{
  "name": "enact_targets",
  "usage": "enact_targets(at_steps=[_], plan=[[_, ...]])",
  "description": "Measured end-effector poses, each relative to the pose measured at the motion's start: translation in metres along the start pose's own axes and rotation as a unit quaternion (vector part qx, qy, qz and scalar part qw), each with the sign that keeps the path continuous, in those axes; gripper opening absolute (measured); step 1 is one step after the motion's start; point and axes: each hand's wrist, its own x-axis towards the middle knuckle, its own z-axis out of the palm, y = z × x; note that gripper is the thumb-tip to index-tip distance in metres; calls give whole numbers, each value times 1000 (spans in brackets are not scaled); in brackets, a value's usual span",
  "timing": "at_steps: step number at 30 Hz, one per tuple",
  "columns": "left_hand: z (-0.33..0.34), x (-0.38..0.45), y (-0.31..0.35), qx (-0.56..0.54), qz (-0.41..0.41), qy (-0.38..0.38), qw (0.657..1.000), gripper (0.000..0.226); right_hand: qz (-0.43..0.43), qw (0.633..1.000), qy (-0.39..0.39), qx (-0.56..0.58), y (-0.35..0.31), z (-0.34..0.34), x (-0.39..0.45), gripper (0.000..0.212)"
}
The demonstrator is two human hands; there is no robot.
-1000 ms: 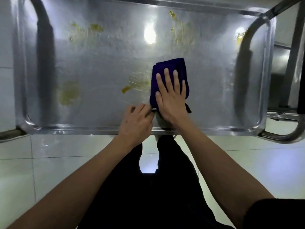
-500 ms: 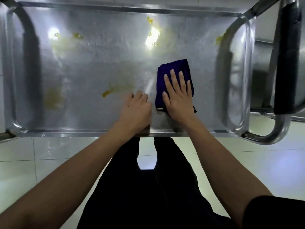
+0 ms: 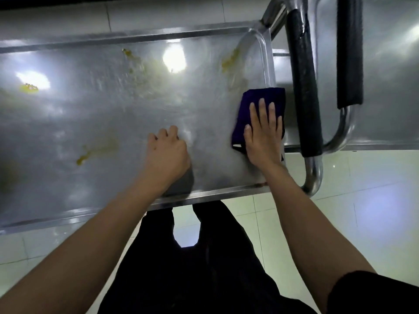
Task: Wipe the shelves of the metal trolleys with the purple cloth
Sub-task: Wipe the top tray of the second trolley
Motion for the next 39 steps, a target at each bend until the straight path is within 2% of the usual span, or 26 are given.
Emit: enact_targets(at_steps=[5, 8, 10, 13, 19, 22, 25, 28, 35, 39], plan=[[5, -5, -5, -15, -2, -7, 1000, 29, -2, 1000, 10, 0, 4, 1, 1, 59], [7, -10, -14, -51, 6, 17, 999, 42, 0, 1000, -3, 5, -1, 3, 1, 60], [9, -14, -21, -62, 15, 33, 997, 42, -7, 1000, -11, 7, -10, 5, 2, 60], [14, -15, -29, -68, 27, 21, 997, 32, -48, 999, -20, 14, -37, 8, 6, 61], [12, -8, -65, -107, 102, 27, 989, 33, -85, 996, -29, 23, -111, 18, 18, 60], [14, -12, -106, -131, 48, 95, 986, 29, -82, 996, -24, 15, -137, 23, 19, 60], [18, -17, -145, -123, -9, 102, 987, 32, -84, 996, -20, 8, -167, 27, 22, 60], [19, -17, -166, -115, -14, 96, 989, 33, -105, 994, -22, 3, -202, 31, 27, 60], [24, -25, -190, -142, -44, 152, 977, 27, -195, 980, -48, -1, -305, 38, 45, 61], [25, -26, -198, -158, -61, 156, 973, 30, -231, 971, -60, 7, -316, 36, 53, 59]])
